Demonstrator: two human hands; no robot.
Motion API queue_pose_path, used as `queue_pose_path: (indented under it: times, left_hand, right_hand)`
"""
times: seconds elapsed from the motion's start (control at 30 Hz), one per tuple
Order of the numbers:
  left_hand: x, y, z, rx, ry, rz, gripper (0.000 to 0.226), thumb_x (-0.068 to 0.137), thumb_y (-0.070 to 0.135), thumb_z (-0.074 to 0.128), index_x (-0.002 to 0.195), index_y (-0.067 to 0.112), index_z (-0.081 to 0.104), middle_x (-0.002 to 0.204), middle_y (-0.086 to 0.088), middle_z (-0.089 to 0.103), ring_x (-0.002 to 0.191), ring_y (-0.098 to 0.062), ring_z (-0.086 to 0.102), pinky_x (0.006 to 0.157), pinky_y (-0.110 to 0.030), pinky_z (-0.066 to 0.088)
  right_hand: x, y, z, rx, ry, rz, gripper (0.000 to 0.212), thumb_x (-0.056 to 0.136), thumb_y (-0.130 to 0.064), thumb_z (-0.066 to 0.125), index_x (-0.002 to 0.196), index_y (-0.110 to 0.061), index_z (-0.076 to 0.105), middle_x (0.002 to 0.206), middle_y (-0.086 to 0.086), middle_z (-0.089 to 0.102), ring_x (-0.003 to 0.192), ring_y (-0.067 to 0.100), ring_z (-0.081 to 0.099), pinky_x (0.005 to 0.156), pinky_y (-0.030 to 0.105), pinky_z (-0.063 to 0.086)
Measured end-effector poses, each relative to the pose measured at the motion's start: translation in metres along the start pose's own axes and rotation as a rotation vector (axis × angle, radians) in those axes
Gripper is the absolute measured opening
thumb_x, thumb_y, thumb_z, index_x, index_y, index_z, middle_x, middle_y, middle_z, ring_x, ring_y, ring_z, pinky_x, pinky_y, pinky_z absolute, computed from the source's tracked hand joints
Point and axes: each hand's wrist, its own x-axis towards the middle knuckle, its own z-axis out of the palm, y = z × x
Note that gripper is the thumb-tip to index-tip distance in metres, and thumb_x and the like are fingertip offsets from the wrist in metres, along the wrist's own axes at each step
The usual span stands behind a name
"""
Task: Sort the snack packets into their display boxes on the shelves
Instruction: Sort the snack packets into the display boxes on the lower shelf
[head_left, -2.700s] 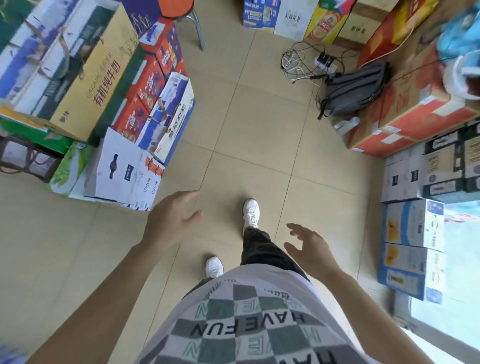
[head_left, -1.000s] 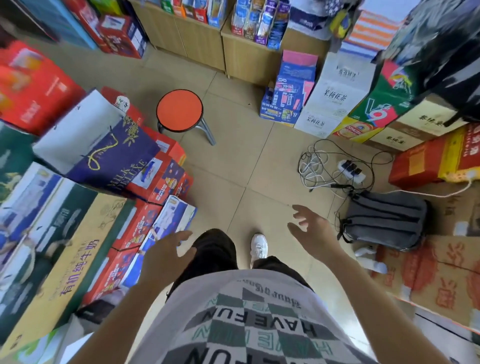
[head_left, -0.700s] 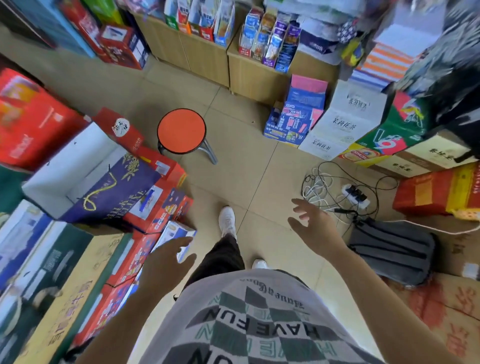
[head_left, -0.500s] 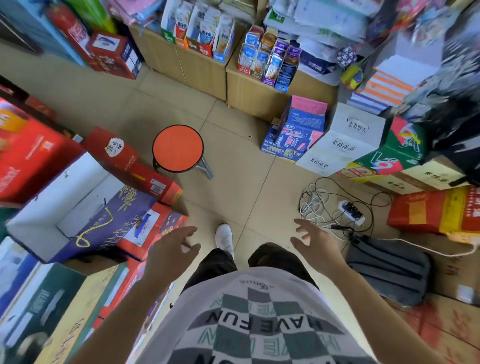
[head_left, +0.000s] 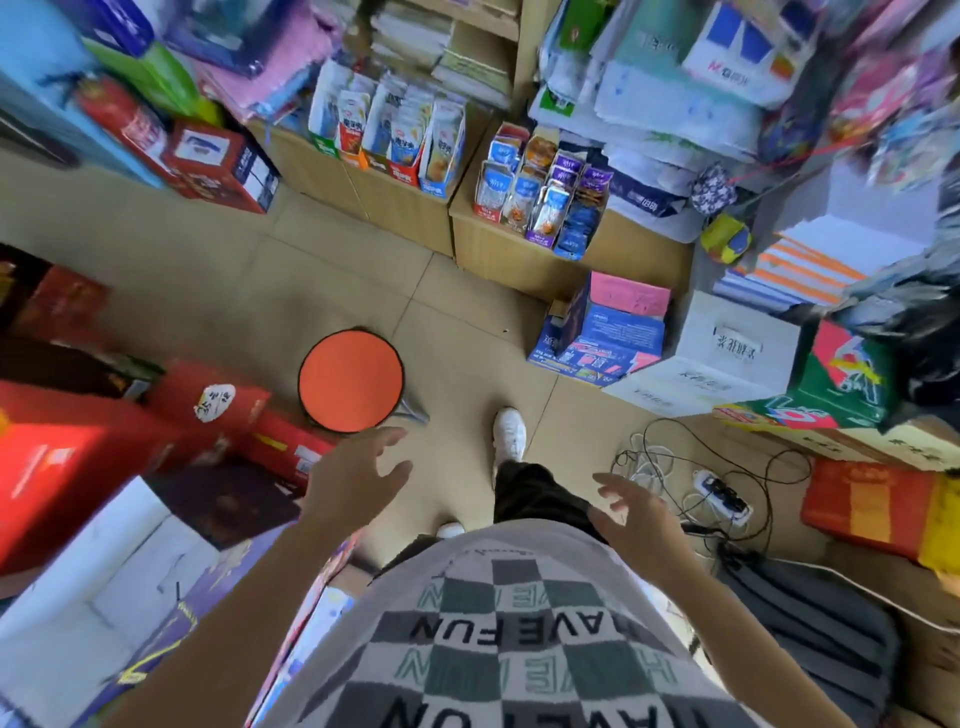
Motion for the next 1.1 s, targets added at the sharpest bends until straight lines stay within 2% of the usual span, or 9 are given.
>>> queue_pose_path:
  times: [0.13,0.23,0.4,0.53,0.67,0.8,0.93,1.03,1.1]
  left_hand:
    - [0.040,0.016,-0.016,-0.055,0.006,-0.068,0.039,0.086,0.030,0.075,0.125,0.030,0.066,0.114,0.014,0.070,0.100,-0.011,0.063,0.086,-0.029,0.047]
    - [0.070,0.029,-0.031,-0.044,0.015,-0.112,0.039,0.086,0.027,0.076,0.123,0.028,0.068,0.115,0.012,0.071,0.102,-0.014,0.065,0.088,-0.031,0.047]
    - [0.118,0.033,-0.064,-0.064,-0.003,-0.172,0.038,0.087,0.028,0.074,0.124,0.029,0.067,0.116,0.011,0.070,0.104,-0.013,0.066,0.086,-0.032,0.050]
    - [0.173,0.029,-0.094,-0.089,-0.019,-0.186,0.037,0.088,0.032,0.073,0.125,0.034,0.066,0.118,0.017,0.068,0.098,-0.007,0.064,0.081,-0.031,0.052]
    - [0.240,0.026,-0.133,-0.117,-0.019,-0.159,0.039,0.089,0.032,0.072,0.127,0.032,0.065,0.120,0.016,0.068,0.102,-0.008,0.064,0.086,-0.033,0.052]
    - [0.304,0.030,-0.176,-0.111,0.021,-0.163,0.038,0.086,0.033,0.074,0.123,0.033,0.067,0.114,0.014,0.070,0.102,-0.012,0.066,0.089,-0.033,0.052]
    - [0.364,0.043,-0.220,-0.091,0.045,-0.130,0.033,0.086,0.025,0.076,0.119,0.028,0.071,0.110,0.011,0.070,0.099,-0.016,0.067,0.087,-0.031,0.050]
    - [0.405,0.047,-0.247,-0.083,0.041,-0.126,0.029,0.084,0.035,0.075,0.114,0.034,0.070,0.106,0.018,0.067,0.096,-0.011,0.067,0.086,-0.032,0.053]
    - [0.431,0.050,-0.261,-0.075,0.031,-0.125,0.040,0.080,0.046,0.070,0.118,0.035,0.069,0.109,0.020,0.067,0.096,-0.009,0.066,0.088,-0.032,0.052]
  right_hand:
    - [0.071,-0.034,-0.049,0.000,-0.002,-0.029,0.042,0.091,-0.026,0.070,0.131,-0.028,0.061,0.115,-0.005,0.068,0.100,0.012,0.064,0.081,0.025,0.043]
    - [0.124,-0.066,-0.083,-0.004,0.000,-0.079,0.044,0.090,-0.026,0.071,0.132,-0.026,0.061,0.116,-0.002,0.068,0.104,0.019,0.065,0.089,0.031,0.048]
    - [0.197,-0.126,-0.130,-0.041,-0.003,-0.111,0.044,0.093,-0.033,0.066,0.135,-0.028,0.057,0.117,-0.010,0.064,0.102,0.010,0.059,0.084,0.025,0.041]
    - [0.247,-0.174,-0.151,-0.038,0.003,-0.127,0.045,0.092,-0.030,0.067,0.136,-0.026,0.058,0.116,-0.006,0.065,0.109,0.018,0.061,0.090,0.034,0.048]
    - [0.293,-0.217,-0.166,-0.046,-0.018,-0.075,0.045,0.091,-0.029,0.070,0.134,-0.027,0.060,0.121,-0.002,0.068,0.105,0.020,0.064,0.091,0.035,0.051]
    - [0.327,-0.252,-0.175,-0.035,-0.016,-0.043,0.041,0.090,-0.022,0.071,0.130,-0.022,0.063,0.115,0.002,0.070,0.103,0.025,0.067,0.092,0.037,0.052]
    - [0.358,-0.274,-0.187,-0.035,-0.036,0.010,0.040,0.090,-0.021,0.069,0.129,-0.024,0.063,0.110,-0.001,0.070,0.102,0.020,0.066,0.093,0.037,0.052]
    - [0.378,-0.287,-0.197,-0.013,-0.048,0.048,0.036,0.091,-0.022,0.068,0.127,-0.025,0.063,0.107,-0.003,0.069,0.099,0.017,0.066,0.090,0.033,0.052]
    - [0.395,-0.294,-0.201,0.003,-0.044,0.068,0.029,0.092,-0.022,0.068,0.121,-0.021,0.065,0.104,-0.002,0.070,0.095,0.018,0.066,0.086,0.033,0.051]
